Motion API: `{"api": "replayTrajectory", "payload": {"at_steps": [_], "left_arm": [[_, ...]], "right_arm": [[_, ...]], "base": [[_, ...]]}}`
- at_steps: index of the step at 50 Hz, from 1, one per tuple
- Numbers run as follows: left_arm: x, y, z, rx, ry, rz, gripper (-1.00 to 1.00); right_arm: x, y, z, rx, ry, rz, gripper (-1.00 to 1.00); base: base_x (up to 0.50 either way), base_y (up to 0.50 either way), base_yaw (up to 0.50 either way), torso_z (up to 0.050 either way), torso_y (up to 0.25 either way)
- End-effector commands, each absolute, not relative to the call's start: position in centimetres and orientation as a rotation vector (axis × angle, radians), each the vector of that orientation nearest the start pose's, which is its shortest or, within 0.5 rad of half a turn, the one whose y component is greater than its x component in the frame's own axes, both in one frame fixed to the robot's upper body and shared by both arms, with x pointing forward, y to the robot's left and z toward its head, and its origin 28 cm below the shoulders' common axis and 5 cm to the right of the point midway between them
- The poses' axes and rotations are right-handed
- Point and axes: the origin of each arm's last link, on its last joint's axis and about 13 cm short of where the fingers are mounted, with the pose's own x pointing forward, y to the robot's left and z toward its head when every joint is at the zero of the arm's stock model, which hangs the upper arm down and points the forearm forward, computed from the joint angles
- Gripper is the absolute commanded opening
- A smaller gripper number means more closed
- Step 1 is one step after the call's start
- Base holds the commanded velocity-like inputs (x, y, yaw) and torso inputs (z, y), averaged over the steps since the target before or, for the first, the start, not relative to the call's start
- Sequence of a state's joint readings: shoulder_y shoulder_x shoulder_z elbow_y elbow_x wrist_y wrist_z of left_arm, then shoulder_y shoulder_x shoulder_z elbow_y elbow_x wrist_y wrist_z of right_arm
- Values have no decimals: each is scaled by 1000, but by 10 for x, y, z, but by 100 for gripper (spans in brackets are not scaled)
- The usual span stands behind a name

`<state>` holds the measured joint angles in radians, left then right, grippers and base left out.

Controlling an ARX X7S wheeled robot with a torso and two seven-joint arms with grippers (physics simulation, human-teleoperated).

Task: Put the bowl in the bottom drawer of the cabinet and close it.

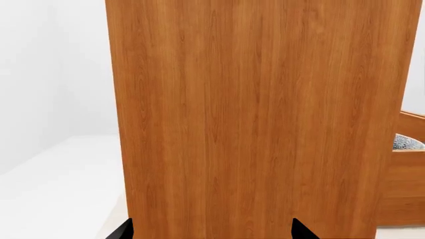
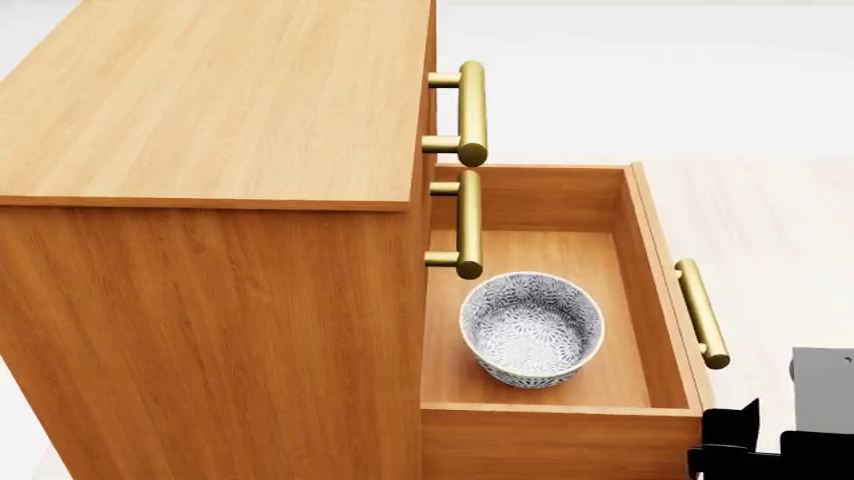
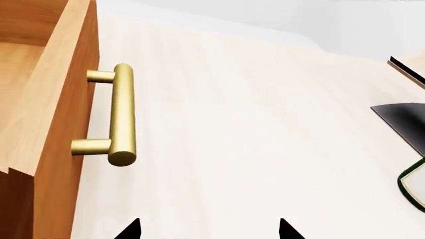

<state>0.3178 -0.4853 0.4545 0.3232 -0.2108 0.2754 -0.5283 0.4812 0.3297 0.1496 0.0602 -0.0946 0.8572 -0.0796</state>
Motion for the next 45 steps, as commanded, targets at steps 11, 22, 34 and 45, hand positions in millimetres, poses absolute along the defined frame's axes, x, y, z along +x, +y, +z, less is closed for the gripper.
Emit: {"api": "replayTrajectory", "payload": {"at_steps": [11,22,34,45], "left_arm": [[115,208,30,0,-107,-41,100],[115,208,30,1,-107,-41,100],[114,207,30,0,-107,-42,100],[115,208,29,0,-108,-42,100]], "right_arm": [[281,-216,96,-204,411,-244,100],[279,-215,98,-204,406,-237,100],[278,-210,98,-210,404,-217,100],[278,-206,97,-214,405,-203,100]], "base": [[0,0,0,0,0],[0,0,0,0,0],[0,0,0,0,0],[0,0,0,0,0]]}}
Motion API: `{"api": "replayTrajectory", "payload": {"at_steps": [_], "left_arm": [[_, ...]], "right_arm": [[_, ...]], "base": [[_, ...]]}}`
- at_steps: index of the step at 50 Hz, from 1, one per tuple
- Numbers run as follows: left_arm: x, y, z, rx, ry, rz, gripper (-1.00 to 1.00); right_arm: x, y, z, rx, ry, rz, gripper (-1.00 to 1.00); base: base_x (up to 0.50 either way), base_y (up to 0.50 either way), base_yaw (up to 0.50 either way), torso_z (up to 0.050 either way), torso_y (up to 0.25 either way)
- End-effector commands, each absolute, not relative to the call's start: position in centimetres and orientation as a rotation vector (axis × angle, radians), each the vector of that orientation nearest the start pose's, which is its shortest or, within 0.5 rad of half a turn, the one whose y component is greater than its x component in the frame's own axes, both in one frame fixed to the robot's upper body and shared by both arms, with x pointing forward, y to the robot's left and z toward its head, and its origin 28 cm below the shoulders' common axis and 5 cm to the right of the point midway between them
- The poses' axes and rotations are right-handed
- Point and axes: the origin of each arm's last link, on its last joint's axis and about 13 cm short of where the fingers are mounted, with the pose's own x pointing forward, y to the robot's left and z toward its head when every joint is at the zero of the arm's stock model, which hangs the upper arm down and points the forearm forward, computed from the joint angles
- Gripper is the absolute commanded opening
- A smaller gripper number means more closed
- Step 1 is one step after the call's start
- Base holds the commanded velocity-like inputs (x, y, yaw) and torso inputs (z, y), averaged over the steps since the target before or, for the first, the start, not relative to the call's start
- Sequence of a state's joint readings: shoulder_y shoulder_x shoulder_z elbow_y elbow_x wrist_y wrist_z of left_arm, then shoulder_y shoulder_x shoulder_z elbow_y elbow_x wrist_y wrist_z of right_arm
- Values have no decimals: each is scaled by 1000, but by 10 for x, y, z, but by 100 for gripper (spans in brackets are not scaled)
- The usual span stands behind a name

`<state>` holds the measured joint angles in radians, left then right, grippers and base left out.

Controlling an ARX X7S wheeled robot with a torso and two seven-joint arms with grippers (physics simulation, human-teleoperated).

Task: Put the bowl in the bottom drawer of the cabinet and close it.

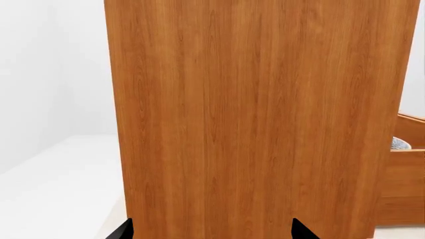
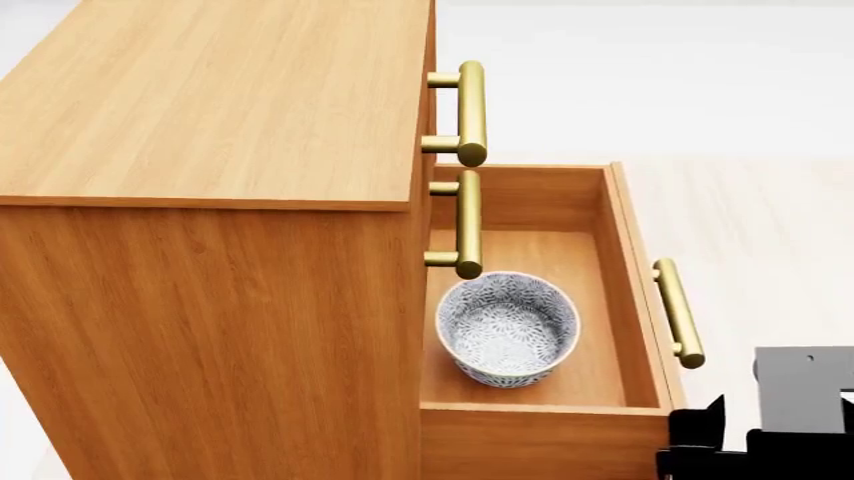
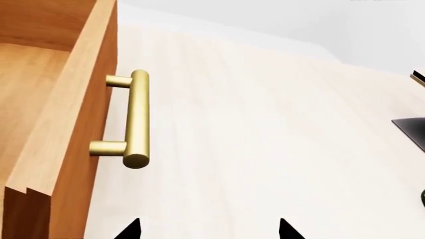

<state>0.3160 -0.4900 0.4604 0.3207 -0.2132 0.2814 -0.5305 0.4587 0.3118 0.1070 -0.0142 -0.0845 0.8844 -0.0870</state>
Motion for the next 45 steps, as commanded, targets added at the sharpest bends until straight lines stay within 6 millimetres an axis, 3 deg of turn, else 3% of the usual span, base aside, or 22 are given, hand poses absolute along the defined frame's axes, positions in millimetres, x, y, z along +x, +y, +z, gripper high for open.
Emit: {"api": "replayTrajectory", "payload": {"at_steps": [1,45], "left_arm": [[114,208,29,0,-108,-42,100],[114,208,31,-12,-109,-41,100]], "right_arm": [[277,-206,97,-213,406,-202,100],[278,-187,100,-227,391,-131,100]], "base": [[0,0,0,0,0],[0,0,0,0,0]]}}
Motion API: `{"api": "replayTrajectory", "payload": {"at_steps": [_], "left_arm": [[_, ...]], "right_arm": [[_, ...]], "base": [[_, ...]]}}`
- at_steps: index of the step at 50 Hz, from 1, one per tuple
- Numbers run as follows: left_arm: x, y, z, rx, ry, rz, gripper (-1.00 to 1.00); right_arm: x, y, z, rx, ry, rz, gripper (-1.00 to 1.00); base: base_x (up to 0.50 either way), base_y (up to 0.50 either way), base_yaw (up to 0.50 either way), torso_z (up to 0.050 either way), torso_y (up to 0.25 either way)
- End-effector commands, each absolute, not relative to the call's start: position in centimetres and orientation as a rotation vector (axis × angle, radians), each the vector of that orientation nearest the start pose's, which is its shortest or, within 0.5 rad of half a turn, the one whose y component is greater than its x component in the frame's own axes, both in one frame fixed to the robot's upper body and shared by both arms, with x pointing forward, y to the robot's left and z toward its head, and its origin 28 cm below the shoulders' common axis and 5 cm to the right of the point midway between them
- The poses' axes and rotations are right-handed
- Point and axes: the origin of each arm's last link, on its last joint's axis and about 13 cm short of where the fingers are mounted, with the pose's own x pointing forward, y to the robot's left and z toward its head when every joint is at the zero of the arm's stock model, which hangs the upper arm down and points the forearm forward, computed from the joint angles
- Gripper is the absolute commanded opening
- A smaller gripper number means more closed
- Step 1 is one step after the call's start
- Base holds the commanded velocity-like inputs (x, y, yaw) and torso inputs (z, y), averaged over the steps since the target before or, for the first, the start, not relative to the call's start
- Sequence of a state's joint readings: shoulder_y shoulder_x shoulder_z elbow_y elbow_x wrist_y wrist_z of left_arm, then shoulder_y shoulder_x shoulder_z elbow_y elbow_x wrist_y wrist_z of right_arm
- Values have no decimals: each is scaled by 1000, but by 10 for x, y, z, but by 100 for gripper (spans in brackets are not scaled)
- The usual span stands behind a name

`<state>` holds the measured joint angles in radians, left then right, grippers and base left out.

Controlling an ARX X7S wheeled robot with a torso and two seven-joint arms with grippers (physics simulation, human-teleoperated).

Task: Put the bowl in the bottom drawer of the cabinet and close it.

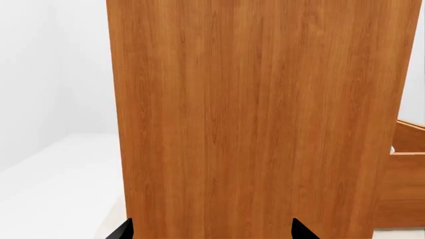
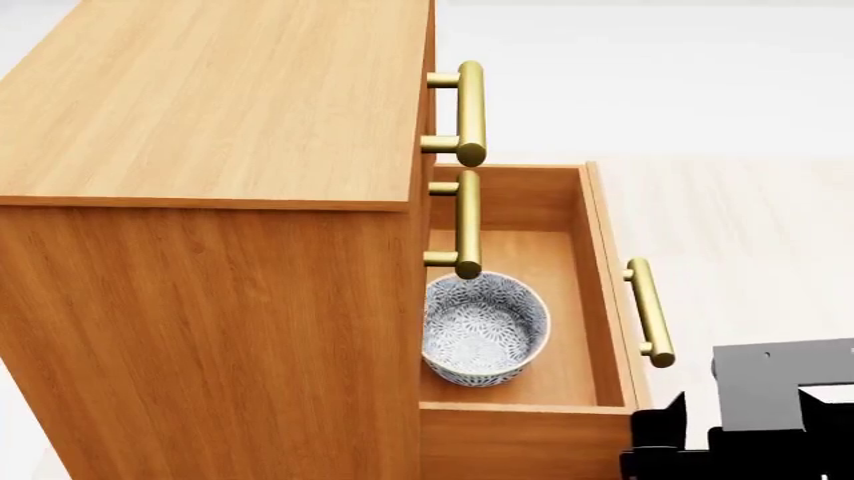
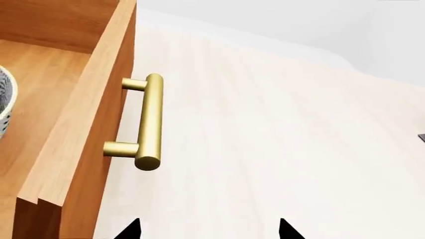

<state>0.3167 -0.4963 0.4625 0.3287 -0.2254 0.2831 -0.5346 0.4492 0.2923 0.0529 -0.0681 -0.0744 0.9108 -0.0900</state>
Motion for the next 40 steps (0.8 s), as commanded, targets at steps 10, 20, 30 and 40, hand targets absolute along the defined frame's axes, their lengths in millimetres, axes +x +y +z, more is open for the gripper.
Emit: {"api": "replayTrajectory", "payload": {"at_steps": [10,20,30,40], "left_arm": [[114,208,31,-13,-109,-41,100],[115,208,30,-13,-109,-40,100],[114,208,31,-11,-108,-39,100],[115,208,30,-12,-108,-39,100]], "right_arm": [[278,-183,99,-236,390,-116,100],[278,-178,100,-237,389,-96,100],[278,-173,99,-241,388,-79,100],[279,-167,100,-246,381,-58,100]], "base": [[0,0,0,0,0],[0,0,0,0,0],[0,0,0,0,0],[0,0,0,0,0]]}}
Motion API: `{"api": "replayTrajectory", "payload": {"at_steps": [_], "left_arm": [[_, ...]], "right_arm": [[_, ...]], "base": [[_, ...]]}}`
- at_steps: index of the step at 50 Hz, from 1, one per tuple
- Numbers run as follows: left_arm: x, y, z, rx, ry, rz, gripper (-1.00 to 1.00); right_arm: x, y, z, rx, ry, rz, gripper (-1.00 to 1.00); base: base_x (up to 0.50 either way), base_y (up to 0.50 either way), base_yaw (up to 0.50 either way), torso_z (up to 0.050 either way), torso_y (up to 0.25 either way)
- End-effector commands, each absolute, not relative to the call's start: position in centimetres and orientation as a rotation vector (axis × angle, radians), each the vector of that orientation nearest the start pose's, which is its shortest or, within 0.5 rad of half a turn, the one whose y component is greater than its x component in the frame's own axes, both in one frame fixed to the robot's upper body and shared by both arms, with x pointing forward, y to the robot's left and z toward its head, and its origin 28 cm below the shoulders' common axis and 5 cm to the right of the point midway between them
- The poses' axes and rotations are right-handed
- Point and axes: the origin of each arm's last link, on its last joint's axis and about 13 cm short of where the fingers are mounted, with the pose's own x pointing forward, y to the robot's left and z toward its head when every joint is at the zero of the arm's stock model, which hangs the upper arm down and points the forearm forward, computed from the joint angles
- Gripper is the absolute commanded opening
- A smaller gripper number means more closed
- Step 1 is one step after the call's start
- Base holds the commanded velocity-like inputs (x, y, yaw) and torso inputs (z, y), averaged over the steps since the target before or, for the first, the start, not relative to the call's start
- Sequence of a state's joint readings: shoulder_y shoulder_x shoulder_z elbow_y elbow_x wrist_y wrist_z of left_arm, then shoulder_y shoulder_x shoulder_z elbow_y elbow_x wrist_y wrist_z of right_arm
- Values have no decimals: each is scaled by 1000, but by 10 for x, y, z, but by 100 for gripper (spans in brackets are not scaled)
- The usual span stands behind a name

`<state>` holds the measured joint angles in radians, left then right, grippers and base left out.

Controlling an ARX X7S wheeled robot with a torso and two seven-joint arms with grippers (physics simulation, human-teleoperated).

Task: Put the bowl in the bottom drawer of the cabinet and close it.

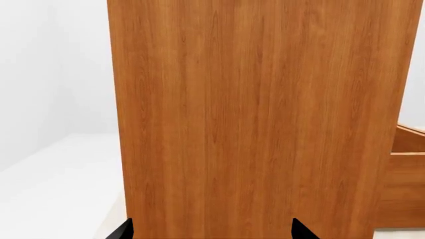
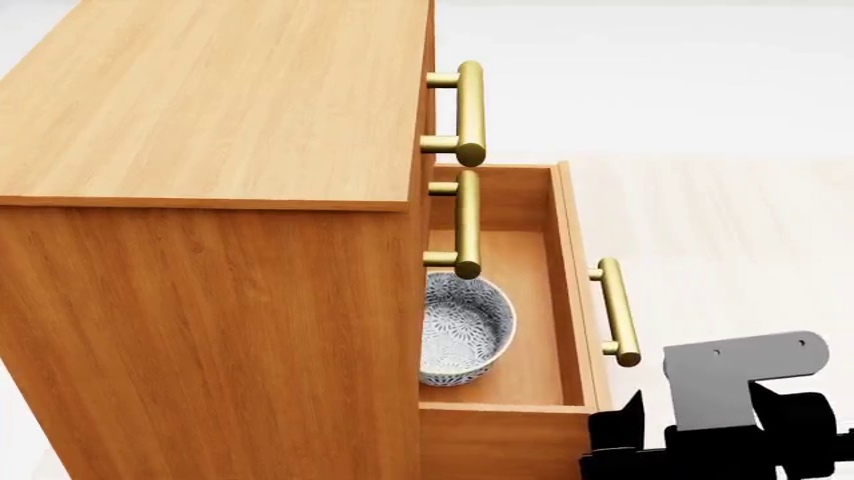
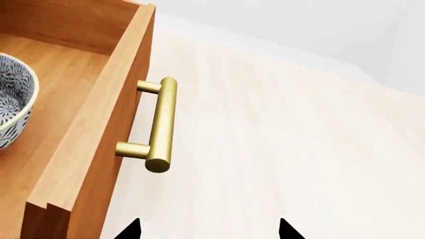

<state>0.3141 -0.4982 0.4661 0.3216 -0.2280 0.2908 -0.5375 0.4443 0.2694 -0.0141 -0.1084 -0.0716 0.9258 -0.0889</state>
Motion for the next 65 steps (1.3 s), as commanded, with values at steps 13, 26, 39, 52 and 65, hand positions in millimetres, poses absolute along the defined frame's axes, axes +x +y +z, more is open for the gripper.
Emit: {"api": "replayTrajectory", "payload": {"at_steps": [13,26,39,52,65], "left_arm": [[115,208,30,-15,-108,-39,100],[115,208,29,-16,-109,-39,100],[115,209,29,-17,-109,-39,100],[115,209,29,-18,-110,-39,100],[115,209,29,-19,-110,-39,100]], "right_arm": [[282,-161,98,-239,383,-43,100],[282,-154,99,-238,379,-22,100],[283,-147,99,-239,374,2,100],[283,-143,97,-240,377,15,100],[283,-138,92,-240,385,31,100]], "base": [[0,0,0,0,0],[0,0,0,0,0],[0,0,0,0,0],[0,0,0,0,0],[0,0,0,0,0]]}}
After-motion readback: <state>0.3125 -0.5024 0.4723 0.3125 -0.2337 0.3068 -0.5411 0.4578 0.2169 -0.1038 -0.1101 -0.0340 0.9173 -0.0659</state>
